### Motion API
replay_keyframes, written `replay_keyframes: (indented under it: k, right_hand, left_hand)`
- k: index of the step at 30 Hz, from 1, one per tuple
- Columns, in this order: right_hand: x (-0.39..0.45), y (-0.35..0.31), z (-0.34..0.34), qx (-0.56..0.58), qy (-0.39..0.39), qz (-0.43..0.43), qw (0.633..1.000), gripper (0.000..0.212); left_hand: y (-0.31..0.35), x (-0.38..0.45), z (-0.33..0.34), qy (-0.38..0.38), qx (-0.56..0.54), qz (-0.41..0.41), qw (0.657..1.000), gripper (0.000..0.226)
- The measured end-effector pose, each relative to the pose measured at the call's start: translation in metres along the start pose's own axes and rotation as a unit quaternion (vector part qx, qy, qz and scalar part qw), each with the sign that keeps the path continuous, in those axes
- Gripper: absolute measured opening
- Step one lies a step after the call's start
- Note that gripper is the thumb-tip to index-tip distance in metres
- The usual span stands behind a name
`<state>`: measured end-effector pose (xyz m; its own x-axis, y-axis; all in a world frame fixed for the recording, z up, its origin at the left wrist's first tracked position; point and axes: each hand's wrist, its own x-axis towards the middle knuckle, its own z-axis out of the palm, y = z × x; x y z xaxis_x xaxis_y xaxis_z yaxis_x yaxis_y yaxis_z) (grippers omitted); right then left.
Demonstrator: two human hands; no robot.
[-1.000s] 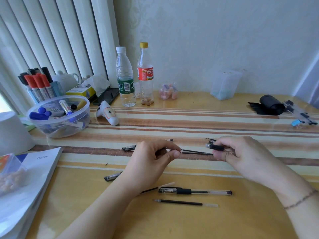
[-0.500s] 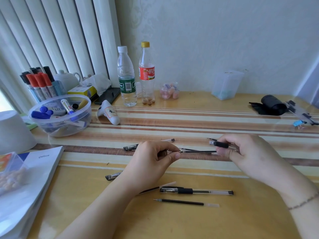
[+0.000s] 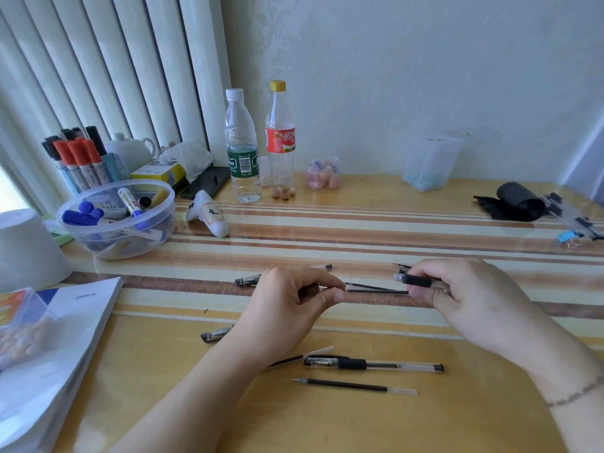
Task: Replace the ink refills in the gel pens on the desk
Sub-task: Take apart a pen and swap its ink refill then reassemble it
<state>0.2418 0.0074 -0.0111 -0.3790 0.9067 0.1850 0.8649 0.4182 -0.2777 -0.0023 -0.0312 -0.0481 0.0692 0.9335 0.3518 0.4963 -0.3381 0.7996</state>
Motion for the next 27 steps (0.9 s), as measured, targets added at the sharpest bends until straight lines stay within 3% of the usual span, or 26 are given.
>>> replay_keyframes:
  k: [8, 11, 17, 21, 24, 27]
  right_hand:
    - [0.0, 0.0, 0.006, 0.038, 0.016, -0.021, 0.999, 0.012]
    - [0.001, 0.0, 0.006, 0.111, 0.013, -0.015, 0.994, 0.007]
    - [-0.002, -0.009, 0.005, 0.168, 0.006, -0.041, 0.985, 0.009]
    - [-0.001, -0.008, 0.004, 0.173, 0.0, -0.037, 0.984, 0.004]
    - [0.0, -0.002, -0.003, 0.194, 0.051, -0.011, 0.98, 0.026]
    - [0.0, 0.005, -0.003, 0.1, 0.094, 0.006, 0.991, 0.036]
  left_hand:
    - [0.0, -0.001, 0.0, -0.018, 0.054, 0.004, 0.998, 0.009]
    - [0.002, -0.002, -0.001, -0.029, 0.062, 0.015, 0.998, 0.012]
    - [-0.001, -0.004, -0.004, -0.033, 0.194, 0.072, 0.978, 0.017]
    - [-0.002, -0.004, -0.006, -0.022, 0.217, 0.066, 0.974, 0.022]
    - [-0.006, 0.001, -0.011, 0.013, 0.211, 0.047, 0.976, 0.021]
    - [-0.01, 0.004, -0.018, 0.048, 0.198, 0.032, 0.978, 0.02]
